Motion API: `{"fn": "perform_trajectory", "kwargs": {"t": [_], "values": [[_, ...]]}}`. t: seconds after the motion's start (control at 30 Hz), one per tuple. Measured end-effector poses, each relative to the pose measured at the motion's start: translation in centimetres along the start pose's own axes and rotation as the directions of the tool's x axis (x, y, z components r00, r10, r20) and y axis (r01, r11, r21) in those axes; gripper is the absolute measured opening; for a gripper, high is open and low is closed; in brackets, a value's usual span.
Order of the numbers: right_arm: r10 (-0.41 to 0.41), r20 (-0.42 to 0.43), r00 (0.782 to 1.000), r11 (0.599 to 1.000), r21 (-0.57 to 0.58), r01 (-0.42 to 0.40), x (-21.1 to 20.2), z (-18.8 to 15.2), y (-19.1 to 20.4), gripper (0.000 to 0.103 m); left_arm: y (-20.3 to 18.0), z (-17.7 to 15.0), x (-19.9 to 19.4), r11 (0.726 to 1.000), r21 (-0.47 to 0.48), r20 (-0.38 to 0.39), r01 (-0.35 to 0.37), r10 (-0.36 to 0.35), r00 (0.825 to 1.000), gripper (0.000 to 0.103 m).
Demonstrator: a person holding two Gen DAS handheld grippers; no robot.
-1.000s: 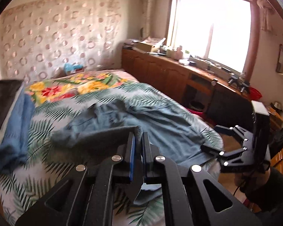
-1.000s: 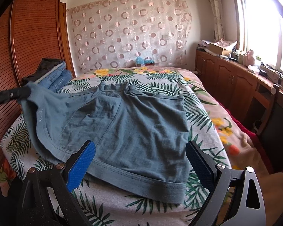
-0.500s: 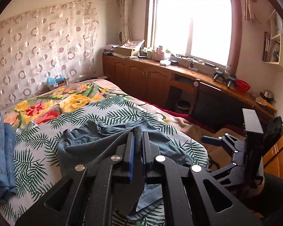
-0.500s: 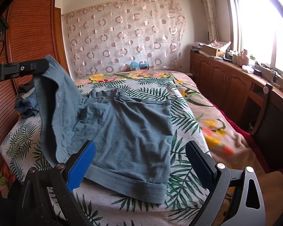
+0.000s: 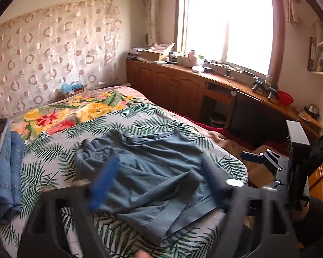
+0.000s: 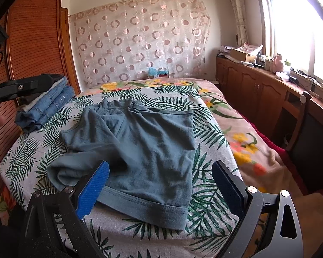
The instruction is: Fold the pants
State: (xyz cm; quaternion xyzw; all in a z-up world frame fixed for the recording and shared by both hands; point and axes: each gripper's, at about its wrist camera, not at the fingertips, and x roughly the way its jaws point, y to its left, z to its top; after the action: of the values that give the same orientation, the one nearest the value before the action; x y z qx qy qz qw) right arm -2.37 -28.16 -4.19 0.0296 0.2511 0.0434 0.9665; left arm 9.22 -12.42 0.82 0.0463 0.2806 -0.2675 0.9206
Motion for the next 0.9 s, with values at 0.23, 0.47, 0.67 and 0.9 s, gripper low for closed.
{"fn": "perform_trajectory", "kwargs": {"t": [0.23, 0.47, 0.67, 0.9], "values": [[0.008, -0.007, 1.0, 1.0, -0.014, -0.008, 0.3, 0.1, 0.2, 0.097, 2.1, -1.7, -0.1, 0.998, -0.055, -0.026, -0.041, 0.04, 0.999, 0.086], [0.055, -0.036, 0.998, 0.997, -0.046, -0.057, 1.9, 0.6, 0.7, 0.081, 3.3, -4.4, 0.4, 0.993, -0.079, -0.062, -0.083, 0.078, 0.995, 0.086], [0.112, -0.099, 0.989, 0.992, -0.046, -0.117, 4.4, 1.0, 0.5, 0.059, 3.9, -6.5, 1.0, 0.989, -0.117, -0.092, -0.093, 0.082, 0.992, 0.086], [0.132, -0.162, 0.978, 0.988, -0.054, -0.142, 6.7, 1.8, 0.1, 0.04, 4.5, -8.4, 1.6, 0.981, -0.147, -0.12, -0.127, 0.11, 0.987, 0.086]]}}
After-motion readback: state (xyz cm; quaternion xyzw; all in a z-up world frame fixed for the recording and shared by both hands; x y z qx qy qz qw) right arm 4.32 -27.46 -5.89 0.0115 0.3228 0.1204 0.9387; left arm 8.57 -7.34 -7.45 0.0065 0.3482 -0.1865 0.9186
